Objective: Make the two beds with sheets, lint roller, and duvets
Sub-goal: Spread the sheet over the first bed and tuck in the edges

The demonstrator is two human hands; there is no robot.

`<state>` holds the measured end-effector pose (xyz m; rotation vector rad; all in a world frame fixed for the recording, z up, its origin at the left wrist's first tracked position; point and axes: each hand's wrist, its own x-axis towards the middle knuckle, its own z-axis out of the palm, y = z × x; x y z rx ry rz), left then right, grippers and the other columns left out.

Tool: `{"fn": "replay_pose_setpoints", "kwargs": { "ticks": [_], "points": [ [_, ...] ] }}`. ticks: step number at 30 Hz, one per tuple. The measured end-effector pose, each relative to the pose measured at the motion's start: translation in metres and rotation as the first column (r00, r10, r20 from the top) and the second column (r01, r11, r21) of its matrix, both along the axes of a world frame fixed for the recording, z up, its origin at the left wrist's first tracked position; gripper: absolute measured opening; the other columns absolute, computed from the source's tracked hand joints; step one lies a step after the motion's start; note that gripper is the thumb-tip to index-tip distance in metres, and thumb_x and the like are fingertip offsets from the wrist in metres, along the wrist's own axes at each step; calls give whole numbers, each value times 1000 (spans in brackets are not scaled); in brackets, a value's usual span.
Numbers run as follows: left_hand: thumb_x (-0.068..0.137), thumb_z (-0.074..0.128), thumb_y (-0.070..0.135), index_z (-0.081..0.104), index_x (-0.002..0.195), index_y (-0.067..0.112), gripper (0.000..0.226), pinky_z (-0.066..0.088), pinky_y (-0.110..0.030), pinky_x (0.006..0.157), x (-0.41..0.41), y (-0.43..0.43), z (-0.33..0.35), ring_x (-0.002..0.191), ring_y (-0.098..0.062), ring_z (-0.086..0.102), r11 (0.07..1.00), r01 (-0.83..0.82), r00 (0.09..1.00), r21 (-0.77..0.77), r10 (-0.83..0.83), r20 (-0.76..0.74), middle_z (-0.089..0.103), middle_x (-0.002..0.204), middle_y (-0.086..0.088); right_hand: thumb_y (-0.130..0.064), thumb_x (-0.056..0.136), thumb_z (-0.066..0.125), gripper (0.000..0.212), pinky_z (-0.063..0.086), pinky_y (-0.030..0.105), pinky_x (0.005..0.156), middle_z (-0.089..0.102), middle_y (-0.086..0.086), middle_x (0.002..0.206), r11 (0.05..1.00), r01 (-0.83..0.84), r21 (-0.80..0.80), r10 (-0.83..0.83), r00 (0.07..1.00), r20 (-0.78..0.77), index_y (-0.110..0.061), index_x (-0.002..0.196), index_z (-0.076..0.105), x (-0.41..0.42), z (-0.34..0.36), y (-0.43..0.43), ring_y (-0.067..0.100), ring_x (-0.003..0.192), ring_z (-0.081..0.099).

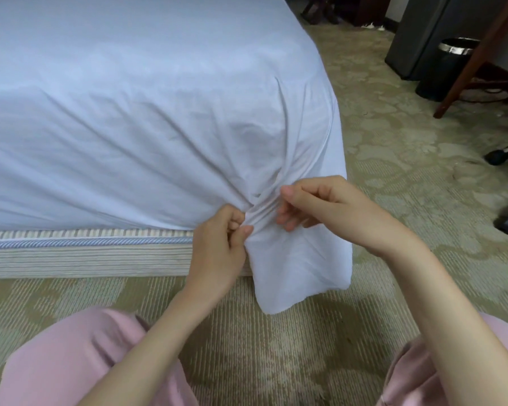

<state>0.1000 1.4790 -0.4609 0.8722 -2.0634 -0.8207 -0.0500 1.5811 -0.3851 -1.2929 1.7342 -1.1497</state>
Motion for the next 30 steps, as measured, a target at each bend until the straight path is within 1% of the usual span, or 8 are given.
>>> {"fn": "replay_pose_setpoints", "kwargs": {
  "ticks": [11,14,16,18,20,23,26,30],
  "points": [
    [82,70,25,61,68,20,17,39,-26,57,-8,-1,3,63,-16,59,977,-169,977,-129,184,112,48,53,20,-17,89,62,17,45,20,89,70,-1,101,980,1,200,54,962,-269,-23,104,70,-3,-33,-10,9,97,63],
    [85,62,35,53,57,14,36,44,-32,57,-2,1,1,61,-22,57,966,-253,920,-53,257,296,53,50,5,-17,90,60,26,44,21,97,70,-5,109,978,3,211,59,957,-285,-26,113,68,4,-42,-15,4,103,62],
    [92,55,30,53,53,8,45,47,-29,53,3,5,3,49,-21,57,949,-208,950,236,139,279,54,44,-4,-18,92,58,28,43,19,97,68,-6,114,978,13,207,52,950,-306,-25,118,66,7,-46,-17,3,106,60],
    [98,49,24,61,64,8,40,46,-20,51,2,14,11,45,-13,59,718,-33,997,695,-22,70,62,49,-2,-16,93,56,30,41,17,97,67,-8,116,981,7,195,56,948,-313,-24,120,66,12,-48,-18,3,109,59],
    [98,48,22,65,84,10,25,50,-22,66,-3,17,20,68,-13,68,424,136,990,895,-25,-138,72,75,-3,-13,93,53,33,39,14,96,66,-9,119,984,5,177,53,947,-317,-25,122,64,17,-51,-20,3,112,58],
    [89,55,19,62,100,2,21,51,-29,85,-7,7,20,94,-22,65,156,247,948,956,164,-272,69,99,-14,-9,95,48,41,29,6,97,56,-10,133,984,8,181,51,946,-320,-23,132,55,23,-58,-19,2,123,48],
    [71,66,25,55,117,-10,59,48,-36,95,1,-3,19,106,-32,63,-26,370,891,929,291,-347,65,113,-25,-2,94,46,48,23,-6,92,44,-20,134,975,-73,212,122,966,-228,-20,138,47,22,-63,-10,-6,125,38],
    [65,73,28,46,122,-20,79,44,-47,102,5,-12,19,115,-46,55,-128,542,796,830,393,-460,56,119,-37,1,92,50,31,51,14,85,66,5,117,941,261,217,-321,892,318,-3,121,61,-3,-53,2,15,107,63]
  ]
}}
